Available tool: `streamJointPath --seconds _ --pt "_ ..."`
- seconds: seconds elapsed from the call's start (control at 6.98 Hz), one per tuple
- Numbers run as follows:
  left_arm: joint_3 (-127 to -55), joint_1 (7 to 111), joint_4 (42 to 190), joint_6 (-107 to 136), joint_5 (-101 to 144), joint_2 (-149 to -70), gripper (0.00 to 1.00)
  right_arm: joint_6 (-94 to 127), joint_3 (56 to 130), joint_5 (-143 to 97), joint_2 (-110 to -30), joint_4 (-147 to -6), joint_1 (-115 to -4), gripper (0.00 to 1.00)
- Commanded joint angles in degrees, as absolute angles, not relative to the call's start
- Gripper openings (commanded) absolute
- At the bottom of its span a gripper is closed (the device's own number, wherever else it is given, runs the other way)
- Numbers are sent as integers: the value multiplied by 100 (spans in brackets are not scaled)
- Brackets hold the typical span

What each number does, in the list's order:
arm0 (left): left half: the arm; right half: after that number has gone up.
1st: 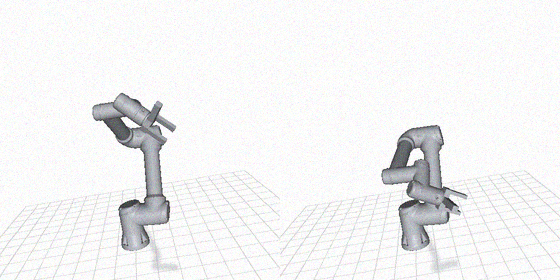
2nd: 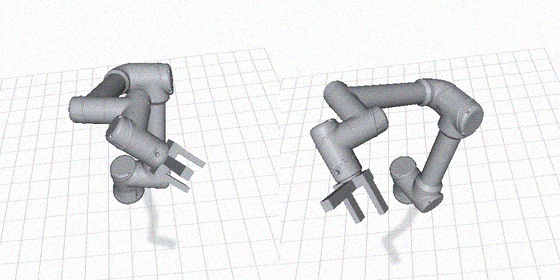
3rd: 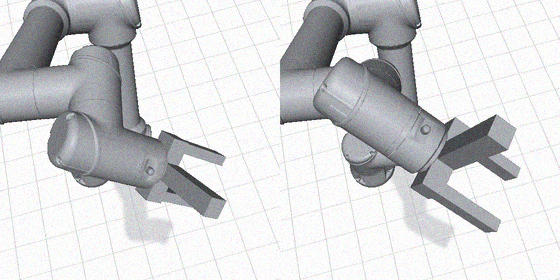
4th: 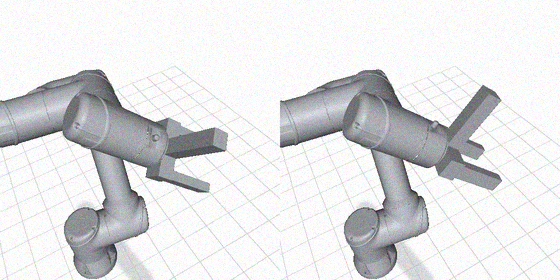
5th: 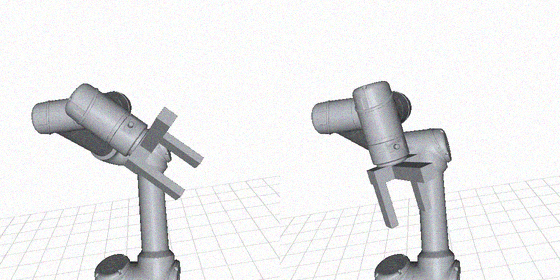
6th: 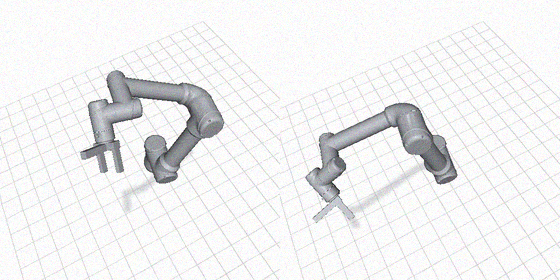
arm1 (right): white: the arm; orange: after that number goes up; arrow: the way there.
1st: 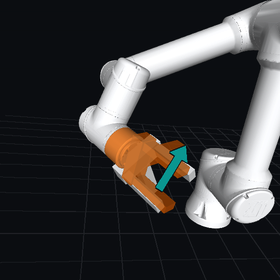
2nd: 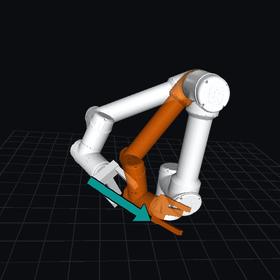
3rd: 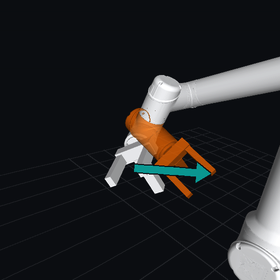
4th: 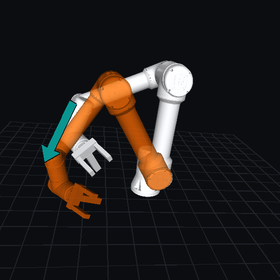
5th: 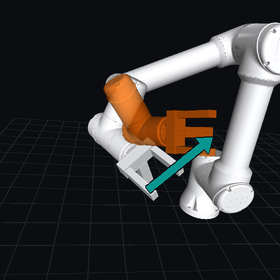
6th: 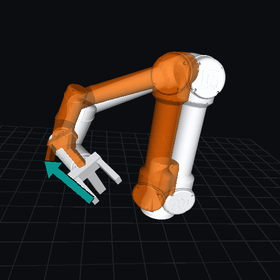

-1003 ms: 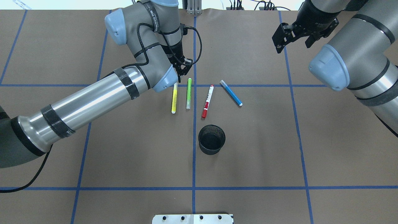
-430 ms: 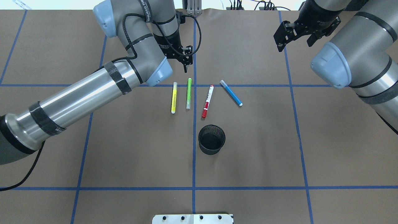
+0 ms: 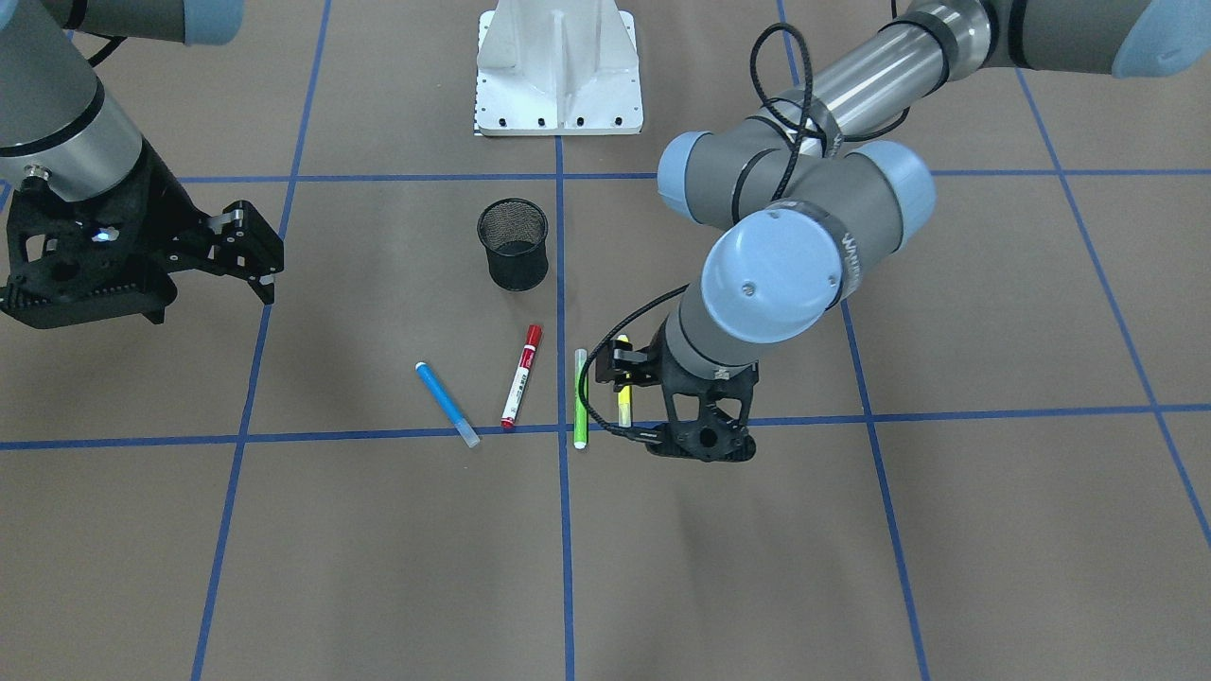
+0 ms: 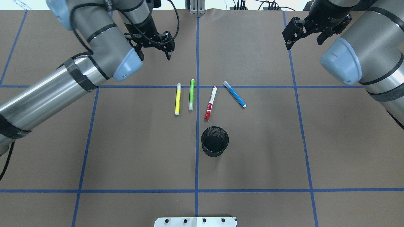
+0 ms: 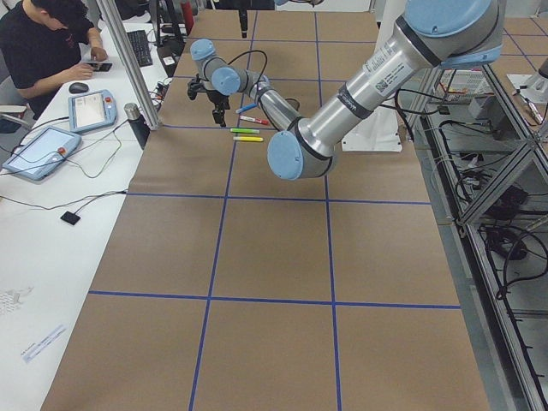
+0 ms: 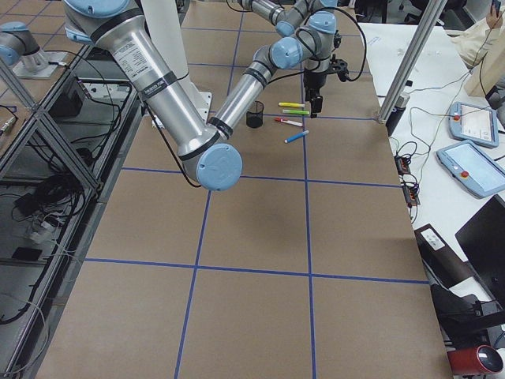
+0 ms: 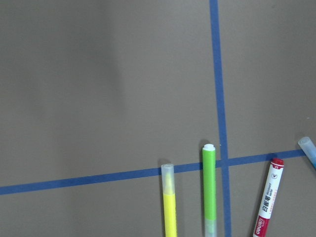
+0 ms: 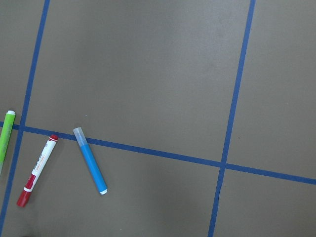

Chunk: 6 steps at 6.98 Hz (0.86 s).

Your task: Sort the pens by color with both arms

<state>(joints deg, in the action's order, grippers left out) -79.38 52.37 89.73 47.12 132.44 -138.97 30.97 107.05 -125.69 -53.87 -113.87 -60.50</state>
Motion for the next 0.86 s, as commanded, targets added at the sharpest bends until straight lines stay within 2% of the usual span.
streamJointPath --seconds 0.0,0.29,0.43,0.72 --pt "-9206 5702 8983 4641 13324 -12767 99 2911 10583 -12612 -5545 -11338 -6204 98" --pt "-10077 6220 9000 3968 13236 -11817 99 2568 10250 -12604 -5669 -11312 -6555 99" --pt "-10185 6449 9009 3685 13254 -11578 99 2392 9996 -12604 -5669 -11233 -6705 99" --pt "-10134 7203 8965 2441 13306 -11129 99 2382 8988 -12978 -5774 -10052 -7091 99"
